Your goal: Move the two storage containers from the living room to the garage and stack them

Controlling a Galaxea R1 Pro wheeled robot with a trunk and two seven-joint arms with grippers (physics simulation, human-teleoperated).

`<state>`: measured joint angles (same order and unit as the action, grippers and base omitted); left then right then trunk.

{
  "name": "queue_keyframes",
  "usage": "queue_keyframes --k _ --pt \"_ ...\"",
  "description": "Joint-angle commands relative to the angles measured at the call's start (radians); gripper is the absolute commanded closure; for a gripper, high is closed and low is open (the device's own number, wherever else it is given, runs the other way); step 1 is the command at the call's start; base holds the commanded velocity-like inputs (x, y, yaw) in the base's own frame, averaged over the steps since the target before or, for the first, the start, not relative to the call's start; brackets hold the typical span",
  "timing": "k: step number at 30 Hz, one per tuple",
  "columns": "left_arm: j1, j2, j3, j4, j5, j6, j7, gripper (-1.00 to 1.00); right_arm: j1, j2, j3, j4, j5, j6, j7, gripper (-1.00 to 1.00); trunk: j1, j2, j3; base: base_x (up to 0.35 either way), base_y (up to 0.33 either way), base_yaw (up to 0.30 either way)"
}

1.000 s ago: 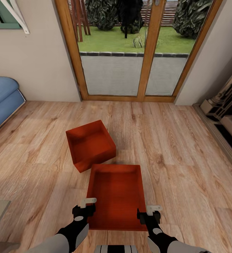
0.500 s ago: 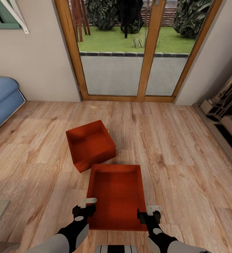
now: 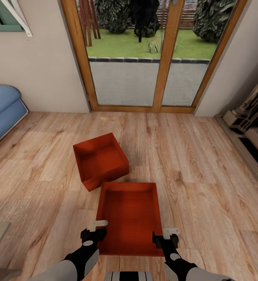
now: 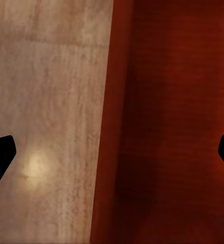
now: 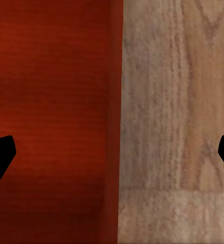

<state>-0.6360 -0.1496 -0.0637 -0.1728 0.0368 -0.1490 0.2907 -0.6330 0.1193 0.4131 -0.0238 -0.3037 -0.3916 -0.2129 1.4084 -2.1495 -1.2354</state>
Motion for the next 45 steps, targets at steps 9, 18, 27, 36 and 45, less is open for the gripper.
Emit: queue_keyframes --k 9,18,27,36,45 --pt "-0.001 0.001 -0.007 0.001 0.004 -0.003 0.005 -1.00 0.000 0.000 0.009 0.001 -0.008 -0.003 -0.003 -1.00 0.015 -0.028 -0.013 0.000 0.000 0.000" --pt "-0.001 0.001 -0.007 0.002 0.003 -0.003 0.005 -1.00 0.000 -0.001 0.009 0.001 -0.008 -0.004 -0.003 -1.00 0.015 -0.028 -0.013 0.000 0.000 0.000" --pt "-0.001 0.002 -0.007 0.003 0.003 -0.003 0.005 -1.00 0.000 -0.001 0.009 0.001 -0.008 -0.004 -0.003 -1.00 0.015 -0.028 -0.013 0.000 0.000 0.000" --pt "-0.001 0.002 -0.007 0.003 0.003 -0.003 0.005 -1.00 0.000 -0.001 0.009 0.001 -0.008 -0.006 -0.003 -1.00 0.015 -0.028 -0.013 0.000 0.000 0.000" --pt "-0.001 0.004 -0.007 0.007 0.000 -0.002 0.008 -1.00 0.000 -0.001 0.009 0.001 -0.007 -0.006 -0.003 -1.00 0.015 -0.028 -0.013 0.000 0.000 0.000"
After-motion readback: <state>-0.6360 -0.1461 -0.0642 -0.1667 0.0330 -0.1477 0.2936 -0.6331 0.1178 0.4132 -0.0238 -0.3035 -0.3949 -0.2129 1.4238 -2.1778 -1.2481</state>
